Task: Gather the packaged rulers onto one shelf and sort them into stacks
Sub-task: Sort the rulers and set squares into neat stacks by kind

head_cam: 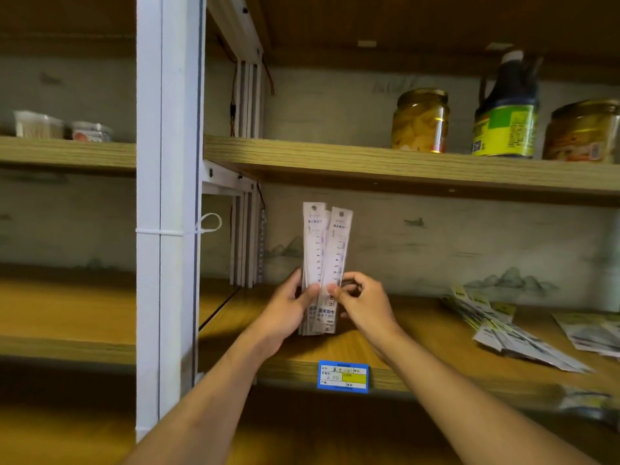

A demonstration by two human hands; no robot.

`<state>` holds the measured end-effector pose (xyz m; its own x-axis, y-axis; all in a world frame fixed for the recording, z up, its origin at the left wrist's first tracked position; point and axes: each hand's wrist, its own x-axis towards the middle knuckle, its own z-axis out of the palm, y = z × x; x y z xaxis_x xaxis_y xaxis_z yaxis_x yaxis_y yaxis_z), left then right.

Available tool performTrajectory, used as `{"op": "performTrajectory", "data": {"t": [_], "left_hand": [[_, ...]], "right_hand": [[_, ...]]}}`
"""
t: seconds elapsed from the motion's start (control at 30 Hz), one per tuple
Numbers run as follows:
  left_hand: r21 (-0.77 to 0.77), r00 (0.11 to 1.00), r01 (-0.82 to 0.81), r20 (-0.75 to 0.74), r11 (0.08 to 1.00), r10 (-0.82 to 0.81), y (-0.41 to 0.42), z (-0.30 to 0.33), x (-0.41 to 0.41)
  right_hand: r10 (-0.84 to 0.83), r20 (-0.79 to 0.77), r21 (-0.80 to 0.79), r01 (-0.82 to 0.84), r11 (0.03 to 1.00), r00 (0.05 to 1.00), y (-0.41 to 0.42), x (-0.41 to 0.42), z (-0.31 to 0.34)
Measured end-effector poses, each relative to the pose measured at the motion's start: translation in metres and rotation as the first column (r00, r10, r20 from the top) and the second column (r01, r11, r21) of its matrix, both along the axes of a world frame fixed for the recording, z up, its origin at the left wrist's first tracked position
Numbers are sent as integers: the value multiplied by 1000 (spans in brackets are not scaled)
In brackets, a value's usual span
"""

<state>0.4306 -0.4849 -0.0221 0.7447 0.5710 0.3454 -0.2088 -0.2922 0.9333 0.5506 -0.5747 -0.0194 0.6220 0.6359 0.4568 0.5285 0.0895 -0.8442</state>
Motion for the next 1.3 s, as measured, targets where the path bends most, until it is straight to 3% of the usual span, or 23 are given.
{"op": "performTrajectory", "data": {"t": [0.23, 0.43, 0.7, 0.93, 1.17, 1.3], "left_hand": [[151, 999, 30, -36, 988, -24, -2, -1, 3], [350, 996, 27, -87, 936, 3, -5, 2, 3], [558, 990, -32, -98, 829, 104, -14, -2, 20], [499, 971, -49, -179, 865, 158, -21, -11, 26], [523, 963, 46, -251, 851, 102, -11, -1, 23], [546, 954, 13, -259, 838, 154, -11, -7, 25]], "right_hand": [[-129, 138, -60, 138, 989, 982, 2, 4, 0], [-32, 92, -129, 44, 991, 995, 1, -2, -4], [-15, 125, -21, 18, 1000, 992, -10, 0, -3], [33, 149, -173, -7, 985, 988, -7, 2, -12], [59, -48, -76, -62, 995, 997, -4, 12, -12], [66, -104, -92, -75, 993, 992, -5, 16, -16]]}}
